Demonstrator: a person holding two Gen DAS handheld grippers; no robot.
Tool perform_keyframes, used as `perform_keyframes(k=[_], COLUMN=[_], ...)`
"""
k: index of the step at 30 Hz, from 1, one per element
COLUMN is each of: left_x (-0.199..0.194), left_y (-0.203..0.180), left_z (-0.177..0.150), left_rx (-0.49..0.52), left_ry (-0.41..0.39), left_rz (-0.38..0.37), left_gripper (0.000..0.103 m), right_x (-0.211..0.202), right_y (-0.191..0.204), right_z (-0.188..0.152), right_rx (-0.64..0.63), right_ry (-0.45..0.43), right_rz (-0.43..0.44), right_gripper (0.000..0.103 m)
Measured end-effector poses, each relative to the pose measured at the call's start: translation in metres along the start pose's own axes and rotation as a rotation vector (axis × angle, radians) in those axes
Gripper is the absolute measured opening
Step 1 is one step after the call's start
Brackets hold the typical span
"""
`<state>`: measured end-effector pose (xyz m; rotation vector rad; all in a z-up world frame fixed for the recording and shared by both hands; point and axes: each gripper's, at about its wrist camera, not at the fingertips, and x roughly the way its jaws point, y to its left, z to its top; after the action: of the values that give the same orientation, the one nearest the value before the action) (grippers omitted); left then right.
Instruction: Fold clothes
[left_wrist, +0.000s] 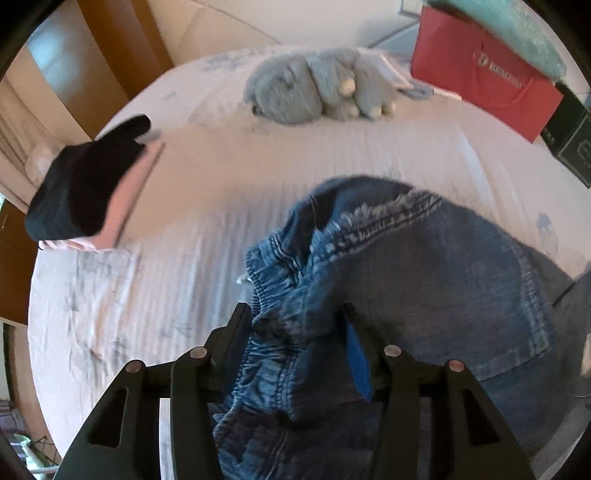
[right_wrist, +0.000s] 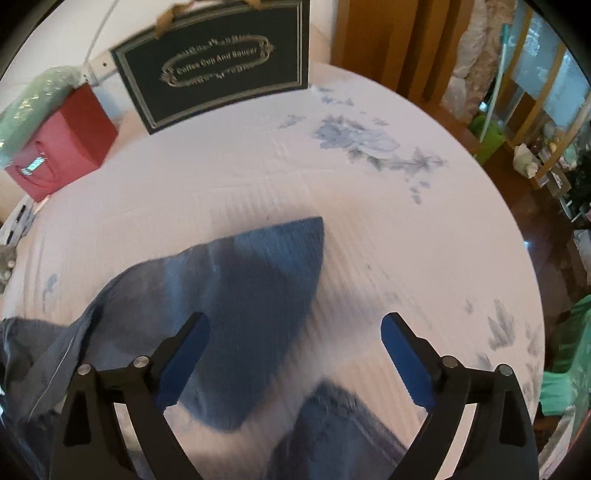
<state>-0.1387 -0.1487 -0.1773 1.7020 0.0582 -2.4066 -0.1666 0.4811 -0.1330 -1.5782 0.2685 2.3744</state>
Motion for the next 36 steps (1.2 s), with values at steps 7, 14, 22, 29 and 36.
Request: perform_keyframes(k=[7,14,22,29,36], left_x=[0.009,-0.045,-0.077,-0.036,-0.055], left_y=[-0.009,0.012,0.012,0.009,0.026], left_z=[0.000,0.025,0.034,0.016,0.020], left_rx=[0.003,-0.106,-0.093,-0.074,-0.094], left_ry=[-0.008,-0.126,-0.205,-0.069,-0.131], left_rz=[0.019,-0.010,-0.021,-0.037,-0.048], left_gripper=[0.027,0.015,0.021,0.025,0.062], right_x=[0.056,-0.049,-0.127,-0.080,-0.050], right_y=[-0.002,0.035,-0.059,-0.110,-0.084], right_z=[0.028,0.068,0.032,-0.030,-0.017], right_rx=[0.010,-0.191,0.002,0.111,0.036], right_ry=[0.112,-0.229,-0.326,-0.108,-0.105], right_rz=[0.026,0.059,0.048,-0.039,-0.010], right_gripper=[0.033,0.005,0.068,0.067,0.097])
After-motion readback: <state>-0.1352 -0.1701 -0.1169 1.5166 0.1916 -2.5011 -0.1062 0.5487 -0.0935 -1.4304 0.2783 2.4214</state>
